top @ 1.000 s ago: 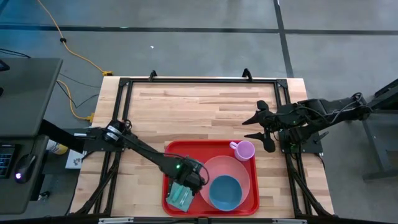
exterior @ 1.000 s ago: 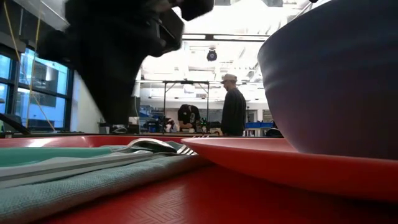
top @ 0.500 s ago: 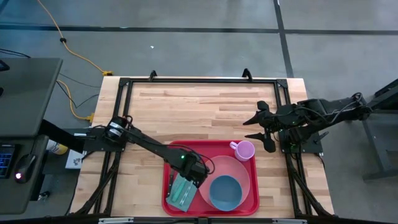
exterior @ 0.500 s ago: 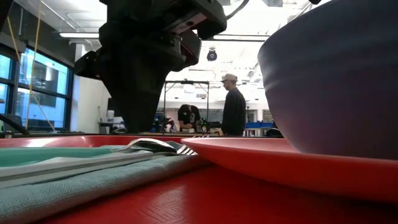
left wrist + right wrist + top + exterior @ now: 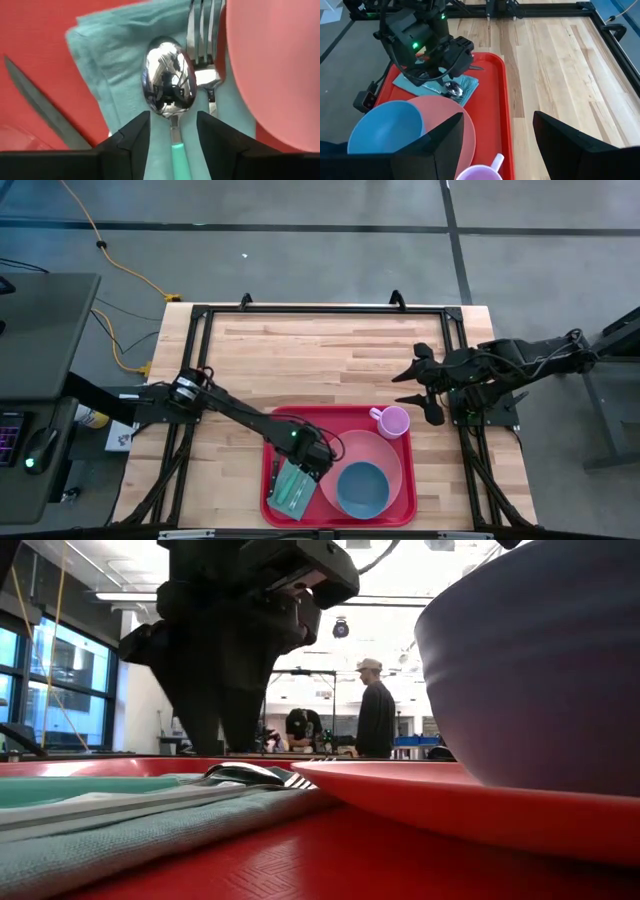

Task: Set up tray
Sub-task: Adjust the blue spoon on the blue napkin

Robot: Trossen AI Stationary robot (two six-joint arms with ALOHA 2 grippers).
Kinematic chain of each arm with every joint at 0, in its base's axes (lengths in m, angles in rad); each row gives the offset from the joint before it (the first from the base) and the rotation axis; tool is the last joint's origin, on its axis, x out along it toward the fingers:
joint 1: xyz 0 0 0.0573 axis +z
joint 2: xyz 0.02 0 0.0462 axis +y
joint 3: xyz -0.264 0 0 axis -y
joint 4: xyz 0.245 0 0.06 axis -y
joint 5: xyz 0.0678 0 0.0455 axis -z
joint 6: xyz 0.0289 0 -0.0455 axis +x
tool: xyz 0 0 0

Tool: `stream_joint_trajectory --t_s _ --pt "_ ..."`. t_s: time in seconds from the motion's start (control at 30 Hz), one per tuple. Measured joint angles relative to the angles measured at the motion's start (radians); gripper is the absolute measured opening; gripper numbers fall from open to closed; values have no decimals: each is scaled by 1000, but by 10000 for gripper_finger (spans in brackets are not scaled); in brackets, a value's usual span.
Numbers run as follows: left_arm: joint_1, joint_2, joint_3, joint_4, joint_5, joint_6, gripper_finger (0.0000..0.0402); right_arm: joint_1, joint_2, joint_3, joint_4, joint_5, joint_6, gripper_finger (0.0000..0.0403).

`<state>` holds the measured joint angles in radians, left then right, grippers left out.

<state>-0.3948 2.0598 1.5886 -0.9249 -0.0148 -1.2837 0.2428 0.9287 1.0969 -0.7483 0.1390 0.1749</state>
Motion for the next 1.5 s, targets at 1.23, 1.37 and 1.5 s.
stream_joint_trajectory --t_s 1.23,1.37,1.5 --pt "-4 64 73 -26 -17 76 50 0 0 0 -25 53 7 218" --pt "-4 63 114 -95 -17 74 68 0 0 0 -25 50 2 218" --pt "-4 63 135 -127 -17 72 54 0 0 0 -25 49 1 218"
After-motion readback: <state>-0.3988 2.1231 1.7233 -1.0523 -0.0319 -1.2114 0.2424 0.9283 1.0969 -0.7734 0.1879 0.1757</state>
